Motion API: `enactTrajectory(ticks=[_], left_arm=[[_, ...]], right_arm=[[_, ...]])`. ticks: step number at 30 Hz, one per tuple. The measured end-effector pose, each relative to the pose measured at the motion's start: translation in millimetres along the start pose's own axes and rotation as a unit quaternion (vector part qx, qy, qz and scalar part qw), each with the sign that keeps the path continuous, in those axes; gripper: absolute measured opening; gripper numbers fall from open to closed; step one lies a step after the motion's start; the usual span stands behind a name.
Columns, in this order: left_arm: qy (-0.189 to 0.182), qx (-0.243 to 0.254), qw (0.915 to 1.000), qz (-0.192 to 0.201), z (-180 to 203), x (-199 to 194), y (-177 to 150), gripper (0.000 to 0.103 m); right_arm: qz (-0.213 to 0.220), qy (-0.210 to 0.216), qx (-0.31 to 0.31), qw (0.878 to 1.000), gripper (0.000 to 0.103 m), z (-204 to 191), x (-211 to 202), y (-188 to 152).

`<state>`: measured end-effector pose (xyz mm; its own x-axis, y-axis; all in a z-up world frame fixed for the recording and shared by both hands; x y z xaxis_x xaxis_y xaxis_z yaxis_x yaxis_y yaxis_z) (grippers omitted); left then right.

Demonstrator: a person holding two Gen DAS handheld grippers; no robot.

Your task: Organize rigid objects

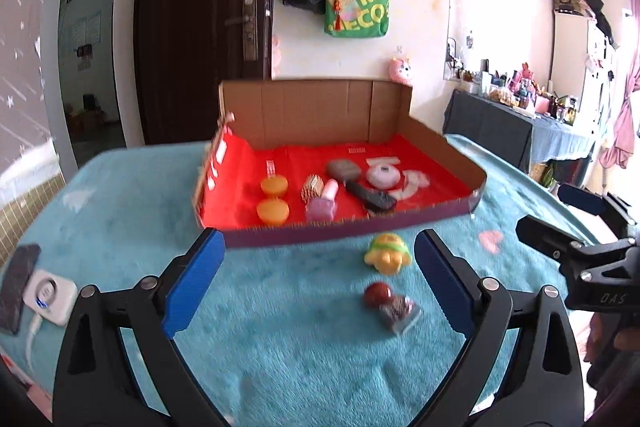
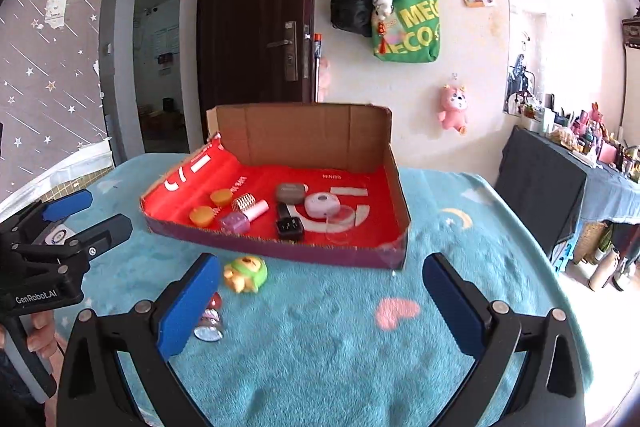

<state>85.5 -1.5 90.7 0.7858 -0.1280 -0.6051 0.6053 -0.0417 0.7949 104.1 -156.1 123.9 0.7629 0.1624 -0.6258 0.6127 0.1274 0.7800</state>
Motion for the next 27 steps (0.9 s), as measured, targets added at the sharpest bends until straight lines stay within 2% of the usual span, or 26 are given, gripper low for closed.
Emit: enactTrajectory(ticks=[12, 27], left_arm=[[0.002, -0.016, 0.9993, -0.033, -3, 38, -47, 0.097], [0.013, -0.019, 0.9991, -0.036, -4, 51, -65, 0.097]], right_arm=[[-0.004, -0.004, 0.044, 0.999, 0.103, 10, 37, -51], [-0.021, -0.011, 0.044, 0.999, 0.103, 8, 59, -69]])
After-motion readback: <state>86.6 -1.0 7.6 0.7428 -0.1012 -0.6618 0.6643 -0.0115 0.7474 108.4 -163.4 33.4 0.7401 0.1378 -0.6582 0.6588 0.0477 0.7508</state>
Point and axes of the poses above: each gripper's, at about its wrist camera, not at the fingertips, and x roughly the way its jaws point, z to its right, y to its top, the point moved 5 cm from there along x, roughly the way its jaws point, and after that the axes turned 10 degrees about -z, right-handed, at the moved point
